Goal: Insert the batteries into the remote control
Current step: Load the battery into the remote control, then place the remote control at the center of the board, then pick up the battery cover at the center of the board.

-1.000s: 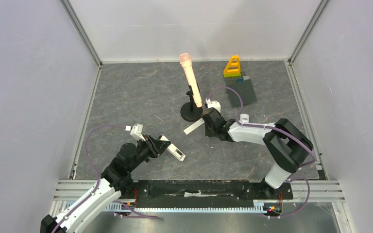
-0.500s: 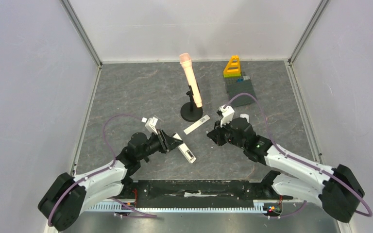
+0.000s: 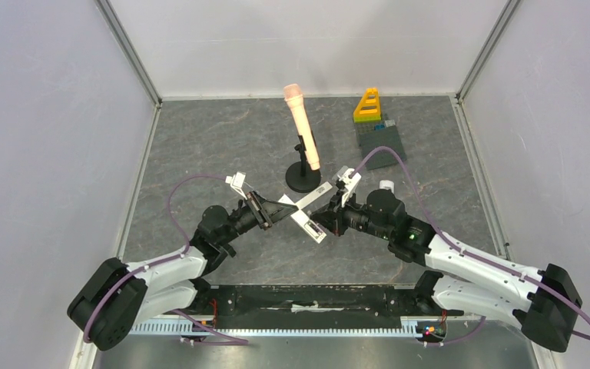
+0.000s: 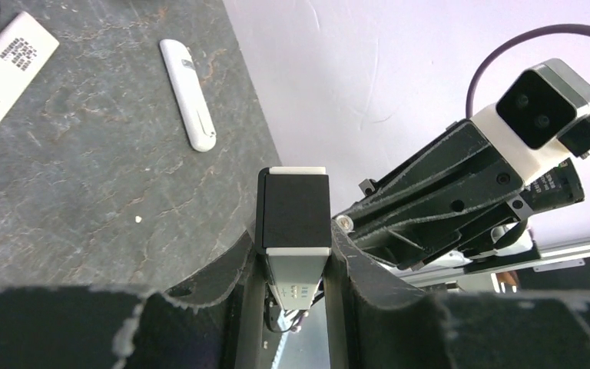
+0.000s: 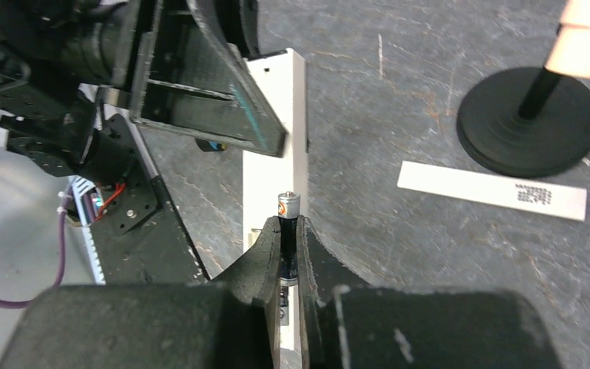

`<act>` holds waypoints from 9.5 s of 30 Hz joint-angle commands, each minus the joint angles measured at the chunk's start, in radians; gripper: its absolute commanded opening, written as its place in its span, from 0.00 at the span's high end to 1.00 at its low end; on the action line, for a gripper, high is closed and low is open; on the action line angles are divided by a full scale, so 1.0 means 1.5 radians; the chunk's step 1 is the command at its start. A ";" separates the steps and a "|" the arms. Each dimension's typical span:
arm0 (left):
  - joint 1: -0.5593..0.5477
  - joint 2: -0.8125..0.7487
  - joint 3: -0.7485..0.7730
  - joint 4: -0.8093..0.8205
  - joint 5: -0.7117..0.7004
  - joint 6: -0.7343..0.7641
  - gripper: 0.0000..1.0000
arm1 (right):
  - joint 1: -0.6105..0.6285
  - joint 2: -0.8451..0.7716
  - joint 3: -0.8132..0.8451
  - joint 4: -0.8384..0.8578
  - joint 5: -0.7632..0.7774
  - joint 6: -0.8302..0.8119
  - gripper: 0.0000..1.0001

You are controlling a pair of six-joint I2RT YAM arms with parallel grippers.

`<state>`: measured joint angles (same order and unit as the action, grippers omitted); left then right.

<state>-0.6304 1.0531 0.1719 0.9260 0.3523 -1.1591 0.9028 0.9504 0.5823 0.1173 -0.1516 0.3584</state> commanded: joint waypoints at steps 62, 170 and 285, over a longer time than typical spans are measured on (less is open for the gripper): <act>0.005 -0.099 -0.018 -0.054 -0.060 -0.165 0.98 | 0.066 0.000 0.028 -0.006 0.022 -0.025 0.67; 0.000 -0.043 -0.027 -0.216 -0.132 0.033 0.98 | 0.042 0.090 0.026 -0.105 0.039 -0.033 0.12; -0.006 0.325 0.266 -0.396 -0.238 0.085 0.38 | -0.359 0.551 0.292 -0.061 -0.120 0.003 0.32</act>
<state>-0.6437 1.4883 0.5201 0.2951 -0.0200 -1.0138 0.3866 1.7073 0.9367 -0.0402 -0.2672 0.4202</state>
